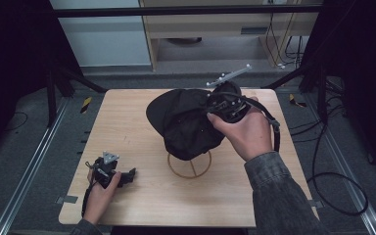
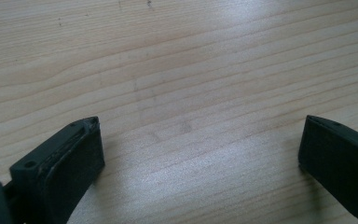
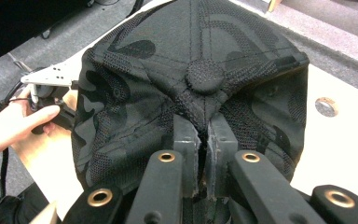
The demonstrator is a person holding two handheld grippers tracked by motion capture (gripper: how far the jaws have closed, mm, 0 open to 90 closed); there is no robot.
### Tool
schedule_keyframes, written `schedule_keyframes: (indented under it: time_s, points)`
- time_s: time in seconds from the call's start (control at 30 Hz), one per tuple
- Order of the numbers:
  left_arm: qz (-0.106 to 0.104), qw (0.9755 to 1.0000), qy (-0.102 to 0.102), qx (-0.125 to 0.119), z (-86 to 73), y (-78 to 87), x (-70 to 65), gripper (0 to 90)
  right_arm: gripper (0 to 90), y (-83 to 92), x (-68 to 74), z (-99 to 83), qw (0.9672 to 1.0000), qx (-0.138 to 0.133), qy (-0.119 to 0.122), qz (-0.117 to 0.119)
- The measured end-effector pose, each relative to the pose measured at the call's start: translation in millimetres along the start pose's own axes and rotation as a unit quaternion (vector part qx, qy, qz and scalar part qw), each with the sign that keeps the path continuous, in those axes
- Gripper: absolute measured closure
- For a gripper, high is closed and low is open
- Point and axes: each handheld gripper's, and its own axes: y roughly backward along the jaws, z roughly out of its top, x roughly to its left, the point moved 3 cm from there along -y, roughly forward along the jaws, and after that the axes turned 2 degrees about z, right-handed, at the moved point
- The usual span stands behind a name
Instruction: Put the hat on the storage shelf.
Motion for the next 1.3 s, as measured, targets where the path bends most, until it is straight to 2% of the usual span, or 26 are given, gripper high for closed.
schedule_keyframes:
  time_s: [0.3, 0.67, 0.83, 1.3]
  points:
    - [0.000, 1.0000, 0.000, 0.000, 0.0, 0.0, 0.0, 0.0, 85.0, -2.1, -1.1, -6.9, 0.9999, 0.013, -0.002, 0.001]
    - [0.000, 1.0000, 0.000, 0.000, 0.0, 0.0, 0.0, 0.0, 84.9, -23.3, -0.2, -14.0, 0.9997, 0.022, -0.006, 0.006]
    - [0.000, 1.0000, 0.000, 0.000, 0.0, 0.0, 0.0, 0.0, 84.8, -33.1, 0.7, -14.3, 0.9996, 0.027, -0.003, 0.005]
    - [0.000, 1.0000, 0.000, 0.000, 0.0, 0.0, 0.0, 0.0, 84.4, -40.7, 0.9, -11.6, 0.9997, 0.024, -0.006, 0.006]
